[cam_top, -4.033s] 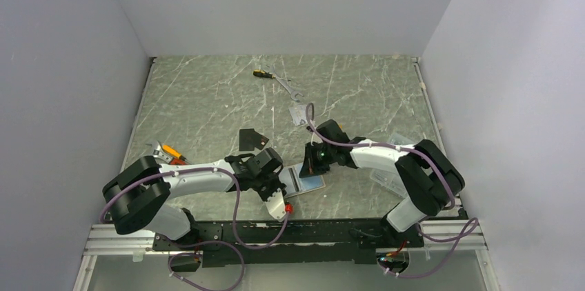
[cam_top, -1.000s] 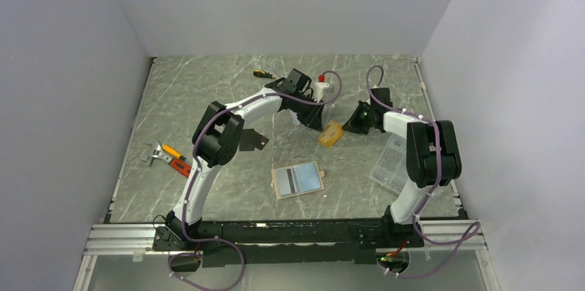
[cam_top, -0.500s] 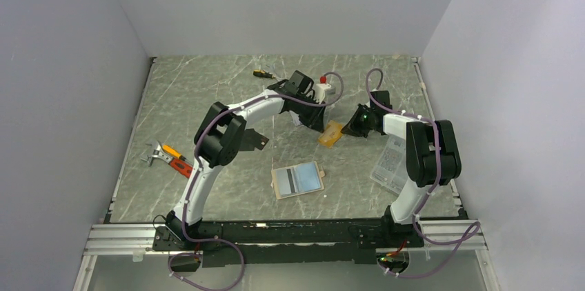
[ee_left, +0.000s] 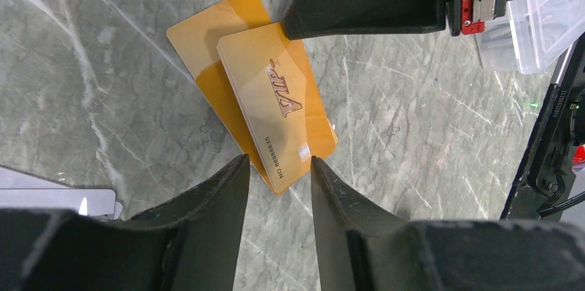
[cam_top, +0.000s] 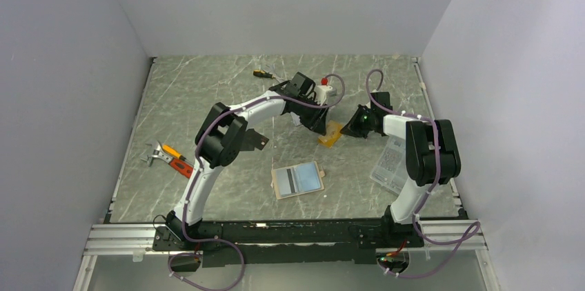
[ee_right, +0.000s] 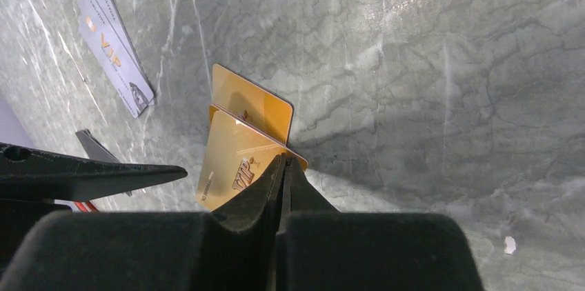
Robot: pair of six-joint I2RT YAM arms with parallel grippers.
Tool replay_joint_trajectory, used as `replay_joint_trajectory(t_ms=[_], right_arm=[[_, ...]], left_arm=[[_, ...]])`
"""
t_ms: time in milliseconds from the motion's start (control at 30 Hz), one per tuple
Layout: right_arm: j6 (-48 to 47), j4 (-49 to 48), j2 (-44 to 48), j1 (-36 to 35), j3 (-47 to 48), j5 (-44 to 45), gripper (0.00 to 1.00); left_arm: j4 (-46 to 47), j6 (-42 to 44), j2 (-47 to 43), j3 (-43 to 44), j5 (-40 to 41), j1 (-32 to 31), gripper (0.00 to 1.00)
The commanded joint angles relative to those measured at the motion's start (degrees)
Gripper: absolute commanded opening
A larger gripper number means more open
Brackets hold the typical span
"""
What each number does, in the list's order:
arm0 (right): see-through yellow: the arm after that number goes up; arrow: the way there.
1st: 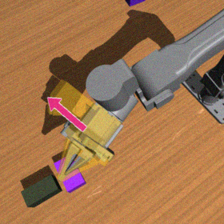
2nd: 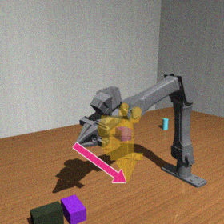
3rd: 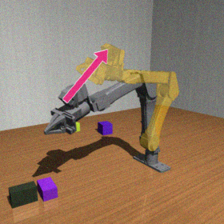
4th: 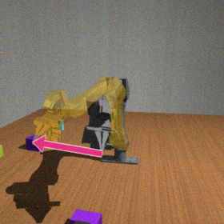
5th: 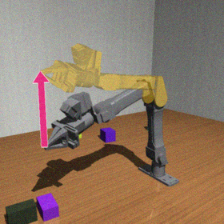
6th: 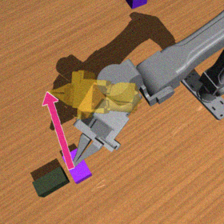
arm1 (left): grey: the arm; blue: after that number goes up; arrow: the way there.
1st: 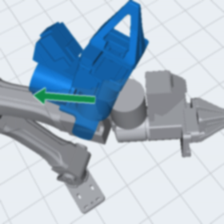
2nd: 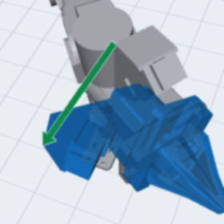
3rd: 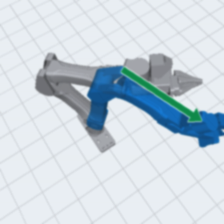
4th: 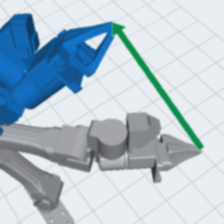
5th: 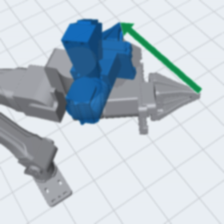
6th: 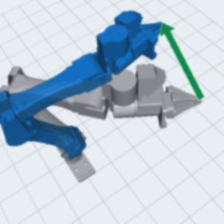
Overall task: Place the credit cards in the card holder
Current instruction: Pick up the credit card from the center of the board.
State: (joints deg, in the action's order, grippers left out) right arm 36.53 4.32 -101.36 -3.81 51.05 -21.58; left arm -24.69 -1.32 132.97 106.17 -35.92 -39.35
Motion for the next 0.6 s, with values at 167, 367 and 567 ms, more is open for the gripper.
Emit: replay_joint_trajectory(t_ms=[167, 367, 567], right_arm=[[-0.24, 0.07, -0.32, 0.16, -1.95, 1.28, 0.0], [0.1, -0.54, -0.44, 0.04, -2.9, 1.04, 0.0], [0.33, -0.84, -0.24, 0.09, -3.47, 1.11, 0.0]], left_arm=[[0.71, -1.45, 0.01, -1.0, 0.31, -0.42, 0.52], [-0.61, -1.63, 1.49, -0.16, -0.19, -0.5, 0.51], [0.16, -2.72, 2.05, -0.11, -1.87, -0.71, 0.5]])
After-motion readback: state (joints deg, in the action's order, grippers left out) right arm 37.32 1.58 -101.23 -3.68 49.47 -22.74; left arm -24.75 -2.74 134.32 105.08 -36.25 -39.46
